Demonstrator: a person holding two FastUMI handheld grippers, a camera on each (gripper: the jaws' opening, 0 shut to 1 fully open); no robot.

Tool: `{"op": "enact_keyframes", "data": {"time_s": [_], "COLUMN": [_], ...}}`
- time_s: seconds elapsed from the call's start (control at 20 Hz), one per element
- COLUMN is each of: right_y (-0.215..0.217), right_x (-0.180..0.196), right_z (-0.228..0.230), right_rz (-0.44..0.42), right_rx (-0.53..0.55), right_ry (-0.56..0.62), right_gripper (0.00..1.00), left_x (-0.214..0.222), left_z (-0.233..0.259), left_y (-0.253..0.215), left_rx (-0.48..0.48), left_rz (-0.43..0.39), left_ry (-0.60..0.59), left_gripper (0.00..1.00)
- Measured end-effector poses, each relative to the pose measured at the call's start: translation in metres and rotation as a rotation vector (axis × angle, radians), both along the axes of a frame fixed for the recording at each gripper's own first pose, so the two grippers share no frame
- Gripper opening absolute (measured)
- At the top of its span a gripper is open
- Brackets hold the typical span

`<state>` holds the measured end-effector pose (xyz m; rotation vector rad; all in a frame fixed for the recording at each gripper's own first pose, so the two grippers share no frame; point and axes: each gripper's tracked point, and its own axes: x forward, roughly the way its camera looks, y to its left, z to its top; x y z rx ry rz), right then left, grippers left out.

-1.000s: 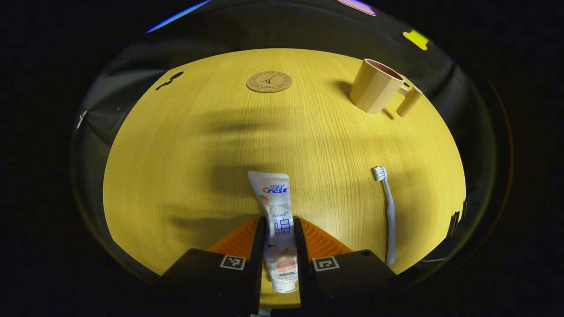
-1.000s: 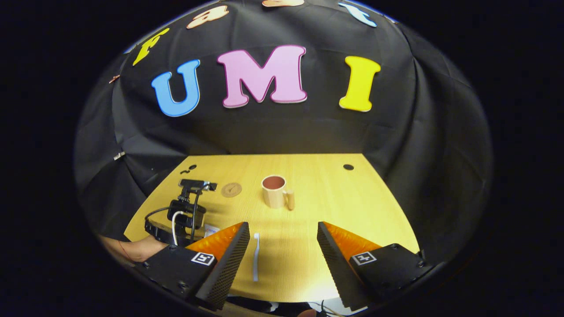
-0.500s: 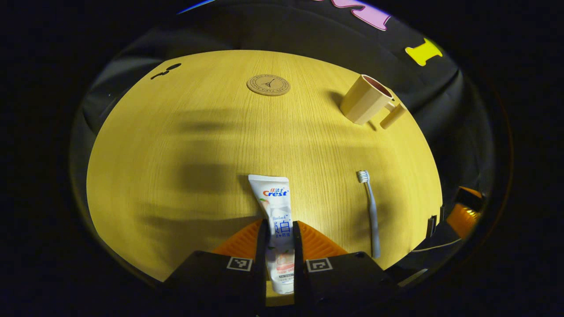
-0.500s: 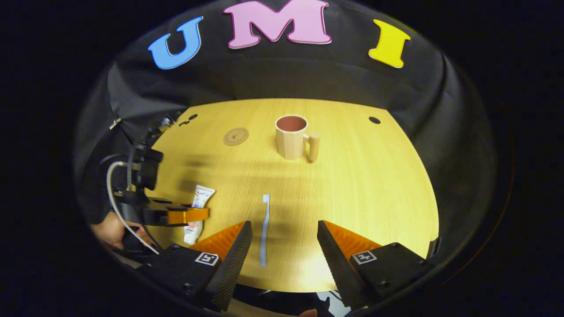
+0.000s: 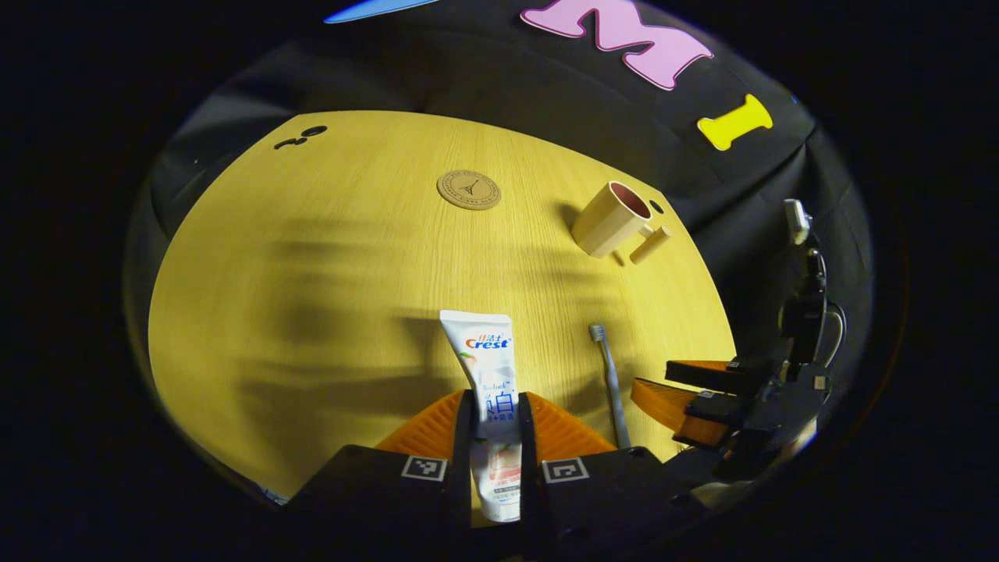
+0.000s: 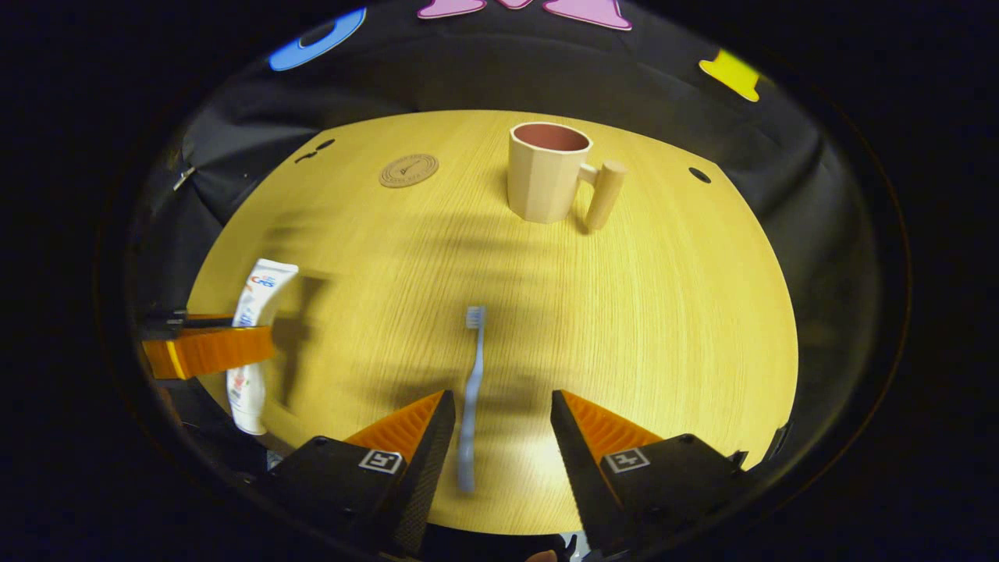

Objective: Put the toothbrush and toothpaste on the desktop into the cup, then pick up the cup and place it on the coaster on the desktop.

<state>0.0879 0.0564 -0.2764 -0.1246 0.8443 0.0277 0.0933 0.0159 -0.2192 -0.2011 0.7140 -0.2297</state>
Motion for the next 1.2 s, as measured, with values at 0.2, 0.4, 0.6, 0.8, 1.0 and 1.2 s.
{"op": "enact_keyframes", "data": {"time_s": [0.2,0.4,0.6,0.8,1.0,1.2], "right_y": [0.011,0.015,0.019,0.014,0.015,0.01], "right_x": [0.006,0.012,0.01,0.015,0.012,0.012], "right_z": [-0.026,-0.035,-0.035,-0.037,-0.04,-0.038], "right_rz": [0.001,-0.019,-0.045,-0.063,-0.053,-0.057], "right_rx": [-0.014,-0.011,0.035,0.039,0.036,0.019], "right_ry": [0.078,0.1,0.136,0.159,0.181,0.136], "right_gripper": [0.74,0.65,0.57,0.26,0.13,0.1], "left_x": [-0.005,-0.008,-0.01,-0.012,-0.013,-0.012], "left_z": [0.0,-0.002,-0.004,-0.005,-0.005,-0.001], "left_y": [0.009,0.014,0.018,0.018,0.019,0.018], "left_rx": [-0.011,-0.023,-0.019,-0.031,-0.036,-0.037], "left_rz": [0.008,0.016,0.017,0.023,0.033,0.048], "left_ry": [-0.001,0.004,0.002,0.002,-0.002,-0.013], "left_gripper": [0.3,0.3,0.3,0.3,0.35,0.3]}}
